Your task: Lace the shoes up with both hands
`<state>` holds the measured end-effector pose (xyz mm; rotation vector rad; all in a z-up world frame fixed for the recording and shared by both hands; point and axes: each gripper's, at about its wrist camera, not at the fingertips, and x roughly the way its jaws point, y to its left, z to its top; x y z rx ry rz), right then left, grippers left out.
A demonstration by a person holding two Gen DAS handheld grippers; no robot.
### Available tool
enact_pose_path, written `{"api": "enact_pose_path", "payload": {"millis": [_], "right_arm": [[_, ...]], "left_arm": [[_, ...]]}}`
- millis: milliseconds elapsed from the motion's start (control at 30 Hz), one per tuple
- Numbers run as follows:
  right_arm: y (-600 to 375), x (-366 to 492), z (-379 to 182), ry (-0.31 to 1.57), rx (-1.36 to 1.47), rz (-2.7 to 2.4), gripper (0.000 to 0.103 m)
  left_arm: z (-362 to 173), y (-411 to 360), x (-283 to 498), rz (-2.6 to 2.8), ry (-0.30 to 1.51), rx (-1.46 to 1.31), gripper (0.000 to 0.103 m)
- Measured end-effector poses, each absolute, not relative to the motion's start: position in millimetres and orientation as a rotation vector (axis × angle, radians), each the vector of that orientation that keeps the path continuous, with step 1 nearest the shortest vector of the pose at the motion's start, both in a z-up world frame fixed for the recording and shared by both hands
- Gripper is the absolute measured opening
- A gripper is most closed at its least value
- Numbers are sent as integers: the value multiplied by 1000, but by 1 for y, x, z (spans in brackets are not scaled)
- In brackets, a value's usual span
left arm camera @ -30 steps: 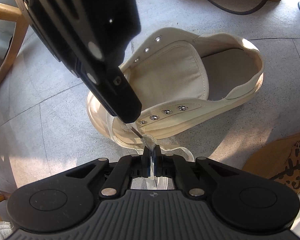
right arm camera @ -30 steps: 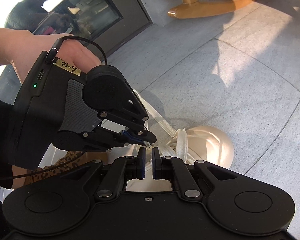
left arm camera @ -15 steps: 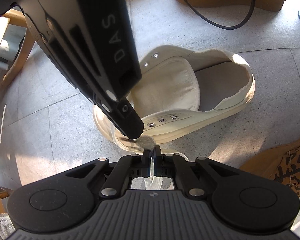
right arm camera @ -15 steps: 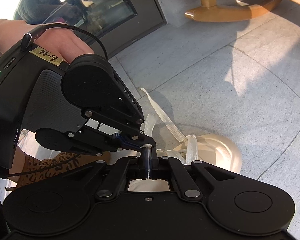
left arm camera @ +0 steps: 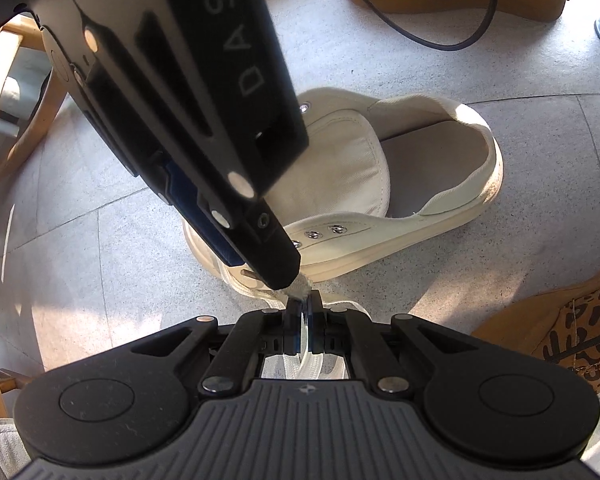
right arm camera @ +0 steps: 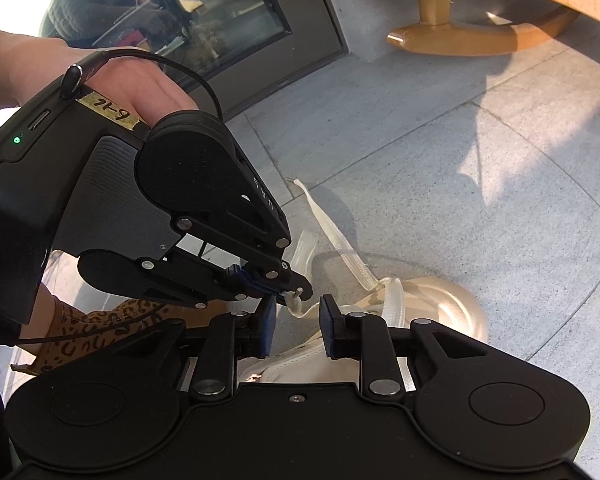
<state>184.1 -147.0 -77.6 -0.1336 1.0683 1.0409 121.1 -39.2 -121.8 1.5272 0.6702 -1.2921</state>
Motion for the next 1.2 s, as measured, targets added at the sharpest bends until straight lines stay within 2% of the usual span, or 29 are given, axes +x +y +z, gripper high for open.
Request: {"api": "enact_pose_path", "payload": {"millis": [33, 100, 133, 200, 433, 600, 633, 667, 733, 933, 1200], "right_arm": [[-146, 184, -77, 1066, -133, 1042, 21], [-145, 185, -78, 1075, -133, 1045, 3], [-145, 186, -78, 1080, -131, 1046, 2], [-146, 185, -78, 1085, -122, 1048, 2], [-154, 185, -80, 1094, -88, 1033, 2], [-153, 189, -80, 1102, -50, 1043, 2], [-153, 189, -79, 1103, -41, 1045, 2], [-153, 189, -79, 1104, -34, 1046, 2], [-153, 189, -79, 1105, -35, 1043, 2], [-156, 190, -84, 1124, -21, 1027, 2], [-157, 189, -89, 1138, -15, 1020, 2]], "left_arm": [[-121, -40, 120, -1295, 664, 1526, 2], [-121, -40, 120, -1297, 665, 1521, 2], [-121, -41, 120, -1295, 667, 1517, 4], [-120, -41, 123, -1286, 687, 1489, 6], [-104, -36, 135, -1281, 811, 1234, 25], [-95, -36, 149, -1230, 860, 1053, 25], [-95, -37, 150, -1221, 871, 1039, 23], [-96, -38, 151, -1213, 878, 1029, 15], [-97, -37, 153, -1196, 889, 1020, 6], [-92, -33, 158, -1175, 927, 949, 1], [-93, -35, 159, -1150, 950, 941, 0]]}}
